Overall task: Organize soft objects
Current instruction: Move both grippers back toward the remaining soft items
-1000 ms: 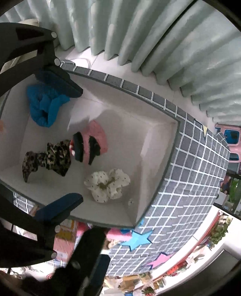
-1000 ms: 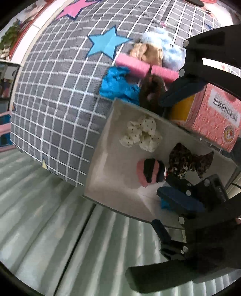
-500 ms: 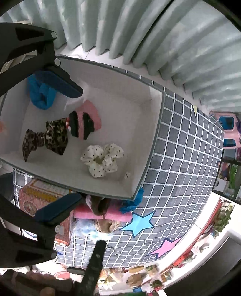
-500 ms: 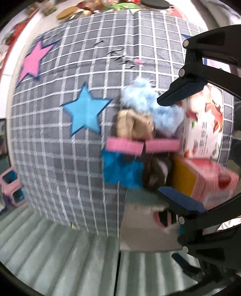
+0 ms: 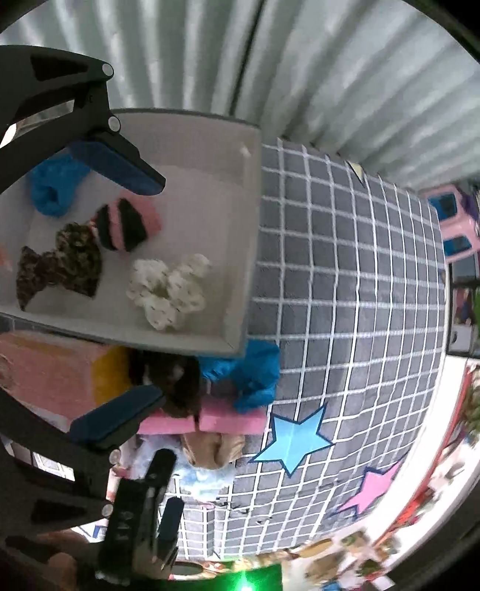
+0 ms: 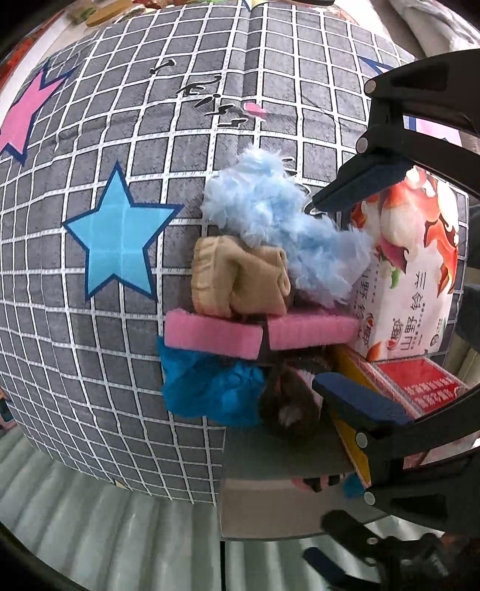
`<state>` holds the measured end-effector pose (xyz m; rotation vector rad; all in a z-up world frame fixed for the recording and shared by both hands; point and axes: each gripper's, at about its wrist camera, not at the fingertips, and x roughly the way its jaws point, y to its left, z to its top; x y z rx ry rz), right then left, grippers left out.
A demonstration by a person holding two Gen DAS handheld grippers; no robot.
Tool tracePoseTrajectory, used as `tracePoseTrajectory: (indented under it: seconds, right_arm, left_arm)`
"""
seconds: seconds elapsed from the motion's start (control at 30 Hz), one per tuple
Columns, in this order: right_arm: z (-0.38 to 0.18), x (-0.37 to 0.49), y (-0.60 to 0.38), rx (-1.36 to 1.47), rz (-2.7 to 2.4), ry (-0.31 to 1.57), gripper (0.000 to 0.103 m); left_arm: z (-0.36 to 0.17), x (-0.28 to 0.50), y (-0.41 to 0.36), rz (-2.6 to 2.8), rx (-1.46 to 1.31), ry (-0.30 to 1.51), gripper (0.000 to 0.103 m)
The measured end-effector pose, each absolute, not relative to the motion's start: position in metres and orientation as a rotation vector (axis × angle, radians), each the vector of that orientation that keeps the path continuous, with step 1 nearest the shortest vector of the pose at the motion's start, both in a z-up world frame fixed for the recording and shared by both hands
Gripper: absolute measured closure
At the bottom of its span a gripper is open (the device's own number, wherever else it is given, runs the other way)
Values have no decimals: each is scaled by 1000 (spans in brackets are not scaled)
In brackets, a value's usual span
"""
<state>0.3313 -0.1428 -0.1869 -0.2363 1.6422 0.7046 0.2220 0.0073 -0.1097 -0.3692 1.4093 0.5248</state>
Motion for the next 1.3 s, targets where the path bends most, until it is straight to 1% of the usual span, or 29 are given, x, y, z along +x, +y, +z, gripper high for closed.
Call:
tracePoseTrajectory:
  seconds: [0.17, 0.33, 0.4, 0.6, 0.73, 0.77, 0.8, 0.93, 1.03, 1.17, 1.3]
  right_arm:
    - [-194, 336, -155, -214, 700, 1664, 13]
    - [-204, 336, -154, -214, 705, 1682, 13]
    - [-209, 334, -150, -223, 714, 1691, 13]
    - [-221, 325, -131, -286, 740, 1694, 13]
    - [-236, 316, -117, -369, 746, 1701, 13]
    - [-241, 313, -114, -396, 750, 1706, 9]
    - [-248, 310, -111, -413, 762, 1711, 0]
    - [-253, 309, -113, -393, 787, 1695, 0]
    - [-245, 318, -124, -415, 773, 1632, 0]
    - [-243, 350, -155, -464, 630, 1558, 0]
    - [-252, 395, -209, -356, 452, 1583, 0]
  left_arm:
    - [-134, 252, 0, 521, -231, 1503, 0]
    - [-152, 254, 9, 583, -152, 1558, 0]
    - [-158, 252, 14, 577, -167, 1570, 0]
    - [-165, 246, 29, 666, -78, 1578, 0]
    - [-157, 238, 47, 681, -144, 1566, 0]
    - [-152, 240, 47, 670, -162, 1553, 0]
    - [-147, 244, 46, 655, -171, 1538, 0]
    - [-137, 272, 35, 564, -183, 1529, 0]
    - [-142, 296, 24, 492, -219, 1560, 0]
    - [-156, 329, 4, 466, -142, 1621, 0]
    - [-171, 346, -5, 450, -88, 1683, 0]
